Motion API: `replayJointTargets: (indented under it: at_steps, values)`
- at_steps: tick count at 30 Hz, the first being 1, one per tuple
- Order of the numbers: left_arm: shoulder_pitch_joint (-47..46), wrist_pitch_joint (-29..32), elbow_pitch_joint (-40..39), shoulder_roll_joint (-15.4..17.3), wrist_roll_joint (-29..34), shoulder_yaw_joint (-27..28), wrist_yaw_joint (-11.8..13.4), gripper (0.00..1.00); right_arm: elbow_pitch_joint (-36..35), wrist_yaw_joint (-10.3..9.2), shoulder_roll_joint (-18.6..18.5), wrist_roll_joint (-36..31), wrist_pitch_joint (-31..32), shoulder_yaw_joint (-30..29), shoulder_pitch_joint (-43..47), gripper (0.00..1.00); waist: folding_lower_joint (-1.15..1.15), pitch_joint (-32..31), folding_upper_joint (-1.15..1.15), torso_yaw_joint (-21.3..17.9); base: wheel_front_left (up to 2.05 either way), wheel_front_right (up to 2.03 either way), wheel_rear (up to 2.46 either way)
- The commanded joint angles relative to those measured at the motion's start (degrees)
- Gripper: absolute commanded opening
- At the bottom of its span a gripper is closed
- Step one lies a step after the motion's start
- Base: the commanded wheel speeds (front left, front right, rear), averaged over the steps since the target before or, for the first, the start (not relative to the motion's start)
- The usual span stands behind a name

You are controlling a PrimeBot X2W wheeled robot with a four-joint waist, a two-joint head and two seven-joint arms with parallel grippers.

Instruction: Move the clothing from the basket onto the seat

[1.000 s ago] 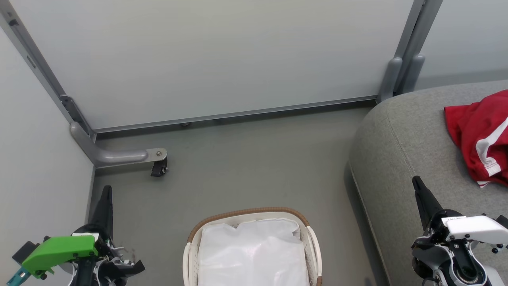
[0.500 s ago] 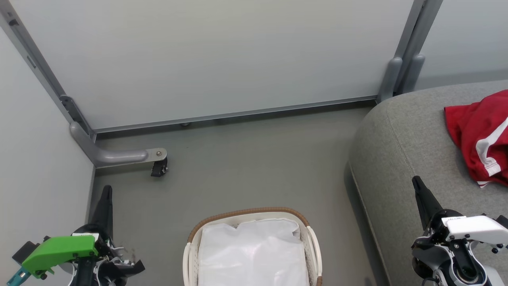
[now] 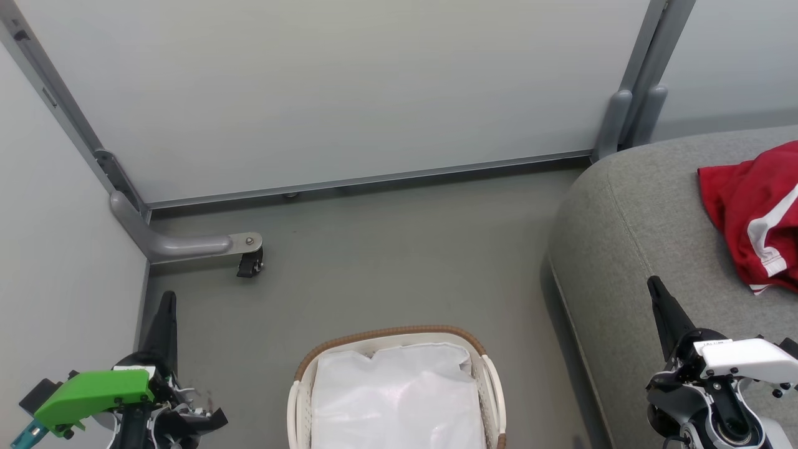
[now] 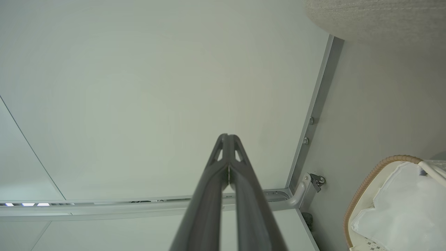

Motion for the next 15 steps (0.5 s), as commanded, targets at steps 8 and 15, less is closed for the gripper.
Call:
replayJointTargets:
  at_steps: [8,15]
  values:
    - [-0.6,0.2,-0.1,0.4,-0.2,0.1,-0.3,0.00,-0.2,-0.02,-0.4,0.2,0.1,-0.1,0.6,0.00,0.00,0.0,0.00,0.0,0.00,0.00,0.00]
    - [-0.6,0.2,-0.1,0.4,-0.2,0.1,-0.3,0.00,-0.2,-0.02,-0.4,0.2,0.1,-0.1,0.6,0.00,0.00,0.0,0.00,0.0,0.00,0.00,0.00]
